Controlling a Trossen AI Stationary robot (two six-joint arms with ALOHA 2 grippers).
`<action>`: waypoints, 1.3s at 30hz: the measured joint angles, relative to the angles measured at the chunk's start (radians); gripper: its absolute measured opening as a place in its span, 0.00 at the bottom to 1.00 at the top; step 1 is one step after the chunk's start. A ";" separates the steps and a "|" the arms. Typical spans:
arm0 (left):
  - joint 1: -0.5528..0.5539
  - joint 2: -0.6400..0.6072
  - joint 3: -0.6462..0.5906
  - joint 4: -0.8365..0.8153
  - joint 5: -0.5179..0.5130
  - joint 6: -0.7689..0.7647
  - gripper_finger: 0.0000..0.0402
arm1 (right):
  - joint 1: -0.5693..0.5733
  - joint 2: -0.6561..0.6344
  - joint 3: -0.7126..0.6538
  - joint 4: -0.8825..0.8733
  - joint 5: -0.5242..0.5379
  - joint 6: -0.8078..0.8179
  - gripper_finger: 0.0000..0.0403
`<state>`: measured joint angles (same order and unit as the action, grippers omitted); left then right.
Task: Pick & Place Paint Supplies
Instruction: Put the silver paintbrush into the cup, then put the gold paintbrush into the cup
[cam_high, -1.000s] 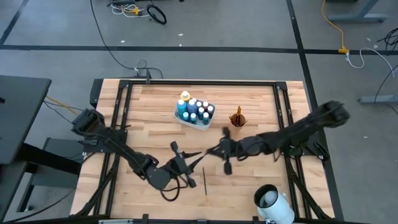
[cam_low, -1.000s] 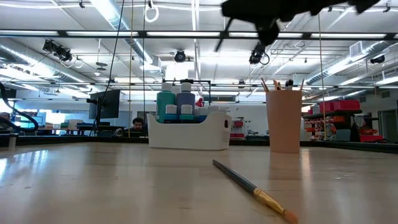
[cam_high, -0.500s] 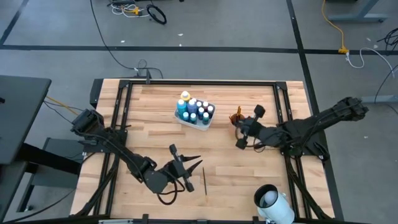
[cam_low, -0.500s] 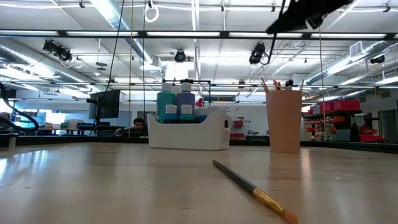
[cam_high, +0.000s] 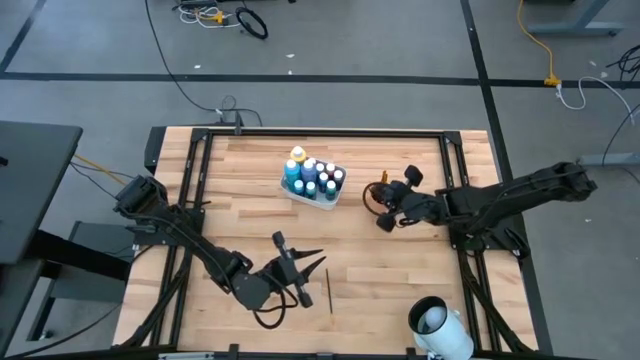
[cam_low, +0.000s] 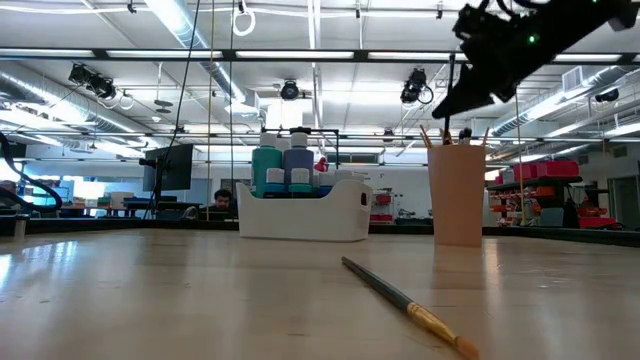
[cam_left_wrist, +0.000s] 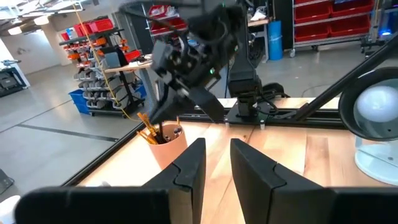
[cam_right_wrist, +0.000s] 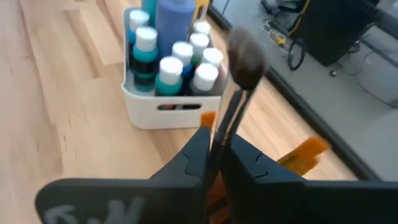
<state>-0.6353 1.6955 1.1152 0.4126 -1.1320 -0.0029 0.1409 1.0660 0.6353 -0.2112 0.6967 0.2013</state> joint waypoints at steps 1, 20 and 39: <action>0.000 0.000 0.000 0.000 0.000 0.000 0.21 | -0.007 0.000 -0.020 0.023 -0.012 0.000 0.08; 0.050 0.000 0.000 -0.042 0.301 -0.017 0.21 | -0.016 0.001 -0.160 0.260 -0.024 -0.021 0.25; 0.258 0.042 0.001 -0.290 1.069 0.082 0.36 | -0.013 0.000 -0.161 0.581 -0.165 -0.118 0.42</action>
<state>-0.3776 1.7372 1.1159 0.1231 -0.0635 0.0792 0.1281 1.0664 0.4747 0.3693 0.5312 0.0837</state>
